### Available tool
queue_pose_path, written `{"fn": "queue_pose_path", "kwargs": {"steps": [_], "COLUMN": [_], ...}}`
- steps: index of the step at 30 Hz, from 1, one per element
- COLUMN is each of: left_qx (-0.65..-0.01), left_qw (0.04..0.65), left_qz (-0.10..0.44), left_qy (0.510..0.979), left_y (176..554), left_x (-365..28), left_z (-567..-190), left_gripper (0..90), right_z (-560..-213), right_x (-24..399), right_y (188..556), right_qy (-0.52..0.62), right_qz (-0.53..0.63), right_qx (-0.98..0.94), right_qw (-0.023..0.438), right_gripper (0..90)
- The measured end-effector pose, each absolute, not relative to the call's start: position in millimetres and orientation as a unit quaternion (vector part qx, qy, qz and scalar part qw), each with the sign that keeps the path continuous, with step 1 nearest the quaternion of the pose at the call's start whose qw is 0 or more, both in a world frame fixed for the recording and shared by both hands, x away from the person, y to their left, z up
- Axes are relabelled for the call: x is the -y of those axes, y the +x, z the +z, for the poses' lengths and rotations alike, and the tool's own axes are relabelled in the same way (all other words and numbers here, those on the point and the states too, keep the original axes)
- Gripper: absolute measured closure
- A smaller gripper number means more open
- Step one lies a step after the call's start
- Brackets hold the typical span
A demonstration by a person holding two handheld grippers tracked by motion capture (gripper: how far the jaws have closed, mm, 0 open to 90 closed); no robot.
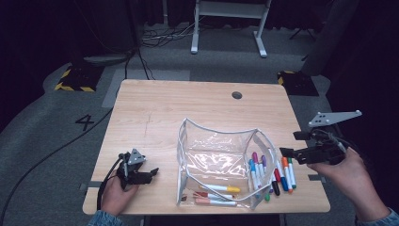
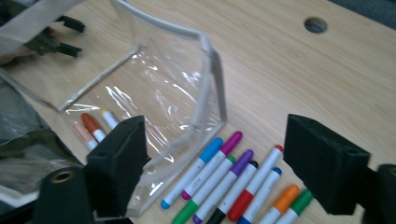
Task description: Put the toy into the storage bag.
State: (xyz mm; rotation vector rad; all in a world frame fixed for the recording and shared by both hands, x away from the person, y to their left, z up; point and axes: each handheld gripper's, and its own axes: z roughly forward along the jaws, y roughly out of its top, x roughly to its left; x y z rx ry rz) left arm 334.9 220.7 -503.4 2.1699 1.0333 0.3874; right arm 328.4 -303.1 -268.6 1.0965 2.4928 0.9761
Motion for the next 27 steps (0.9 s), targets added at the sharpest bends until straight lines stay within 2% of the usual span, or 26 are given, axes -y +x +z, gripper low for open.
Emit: {"fn": "queue_pose_path", "kwargs": {"steps": [1, 4, 5, 6, 9, 13, 18, 24, 27], "left_qx": [-0.398, -0.397, -0.397, -0.398, -0.397, -0.398, -0.398, -0.397, -0.398], "left_qw": [0.346, 0.345, 0.345, 0.346, 0.345, 0.346, 0.346, 0.345, 0.346], "left_qz": [0.149, 0.15, 0.15, 0.149, 0.15, 0.149, 0.149, 0.15, 0.149], "left_qy": [0.836, 0.837, 0.837, 0.836, 0.837, 0.836, 0.836, 0.837, 0.836], "left_y": [334.9, 335.0, 335.0, 334.9, 335.0, 334.9, 334.9, 335.0, 334.9], "left_x": [-220.7, -221.0, -220.9, -220.8, -220.9, -220.8, -220.8, -220.9, -220.7], "left_z": [-503.4, -503.3, -503.3, -503.4, -503.3, -503.4, -503.4, -503.3, -503.5], "left_gripper": [25.2, 25.2, 25.2, 25.2, 25.2, 25.2, 25.2, 25.2, 25.2], "right_z": [-268.6, -283.2, -283.2, -294.1, -313.9, -335.4, -376.2, -417.7, -427.3], "right_x": [303.1, 328.5, 328.5, 340.4, 355.2, 367.6, 386.9, 392.6, 392.2], "right_y": [328.4, 334.3, 334.3, 337.9, 342.6, 347.5, 355.7, 364.3, 366.4], "right_qy": [0.376, 0.41, 0.41, 0.42, 0.435, 0.465, 0.517, 0.533, 0.535], "right_qz": [0.335, 0.325, 0.325, 0.316, 0.303, 0.288, 0.278, 0.261, 0.254], "right_qx": [-0.855, -0.841, -0.841, -0.838, -0.835, -0.825, -0.802, -0.802, -0.803], "right_qw": [0.124, 0.135, 0.135, 0.146, 0.15, 0.143, 0.109, 0.074, 0.068], "right_gripper": [24.5, 40.0, 40.0, 46.6, 53.4, 54.4, 57.9, 61.2, 61.5]}}
